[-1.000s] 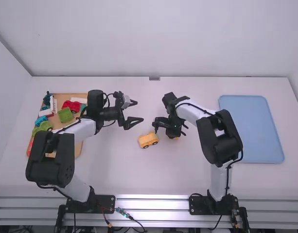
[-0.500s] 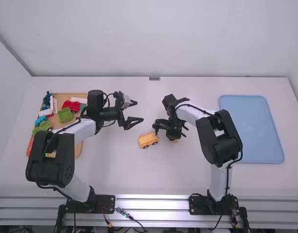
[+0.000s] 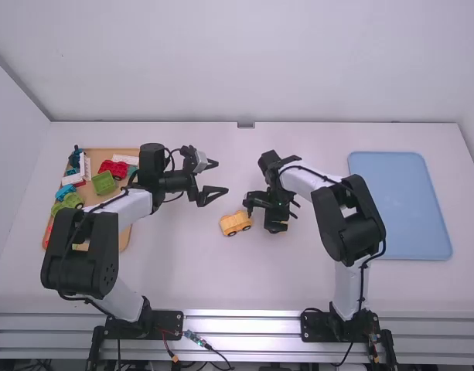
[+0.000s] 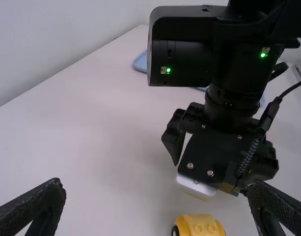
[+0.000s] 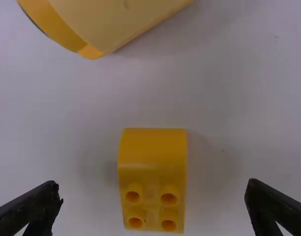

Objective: Assemble lego blocks to make yellow taxi

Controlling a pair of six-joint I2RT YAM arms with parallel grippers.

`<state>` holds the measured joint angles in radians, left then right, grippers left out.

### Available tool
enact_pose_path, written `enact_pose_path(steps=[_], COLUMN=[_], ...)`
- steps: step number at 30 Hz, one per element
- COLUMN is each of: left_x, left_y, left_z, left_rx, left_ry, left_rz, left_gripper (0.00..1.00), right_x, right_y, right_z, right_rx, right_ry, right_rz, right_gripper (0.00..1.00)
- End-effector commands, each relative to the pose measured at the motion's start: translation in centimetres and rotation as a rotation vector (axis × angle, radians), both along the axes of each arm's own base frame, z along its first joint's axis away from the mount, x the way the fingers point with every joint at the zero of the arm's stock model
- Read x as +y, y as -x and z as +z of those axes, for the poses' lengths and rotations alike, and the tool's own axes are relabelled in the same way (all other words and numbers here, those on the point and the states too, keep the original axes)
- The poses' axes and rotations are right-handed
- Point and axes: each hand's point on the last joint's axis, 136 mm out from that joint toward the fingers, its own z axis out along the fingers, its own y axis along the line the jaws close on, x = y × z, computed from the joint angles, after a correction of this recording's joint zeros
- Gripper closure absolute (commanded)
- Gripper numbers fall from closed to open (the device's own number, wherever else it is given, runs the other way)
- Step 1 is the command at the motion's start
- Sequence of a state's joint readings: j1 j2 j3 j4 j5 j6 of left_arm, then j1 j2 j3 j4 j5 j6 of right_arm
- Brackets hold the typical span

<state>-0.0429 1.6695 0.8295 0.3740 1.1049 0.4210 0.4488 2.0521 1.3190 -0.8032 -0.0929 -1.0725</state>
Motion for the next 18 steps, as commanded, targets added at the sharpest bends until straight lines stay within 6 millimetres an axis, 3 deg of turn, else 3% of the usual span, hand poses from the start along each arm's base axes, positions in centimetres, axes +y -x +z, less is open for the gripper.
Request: enact_pose_path(steps=[1, 5, 7, 10, 13, 18], left_x=[0.3, 0.7, 0.9, 0.9, 0.9, 0.6], left_y=[-0.9, -1.6, -1.9, -1.7, -1.6, -0.1], left_z=[0.7, 0.3, 0.1, 0.0, -0.3, -1.4], left_rx=[-0.040, -0.041, -0.041, -0.023, 0.000, -0.049], left_ry=[-0.016, -0.045, -0.059, -0.052, -0.054, -0.086], left_rz=[0.018, 0.064, 0.086, 0.079, 0.083, 0.012], left_gripper=[0.01, 0.01, 0.01, 0.01, 0.01, 0.01], right_x=[0.5, 1.1, 1.9, 2.8, 3.8, 3.3], right_y=[-1.1, -2.4, -4.7, -6.4, -7.1, -6.7], right_z=[0.8, 3.5, 6.5, 9.9, 13.8, 16.9], right_rx=[-0.021, -0.071, -0.170, -0.252, -0.301, -0.306], right_ry=[-0.002, -0.021, -0.051, -0.117, -0.244, -0.429], right_rz=[0.002, 0.003, 0.002, -0.007, -0.018, -0.055], right_gripper=[0.01, 0.01, 0.01, 0.01, 0.01, 0.01])
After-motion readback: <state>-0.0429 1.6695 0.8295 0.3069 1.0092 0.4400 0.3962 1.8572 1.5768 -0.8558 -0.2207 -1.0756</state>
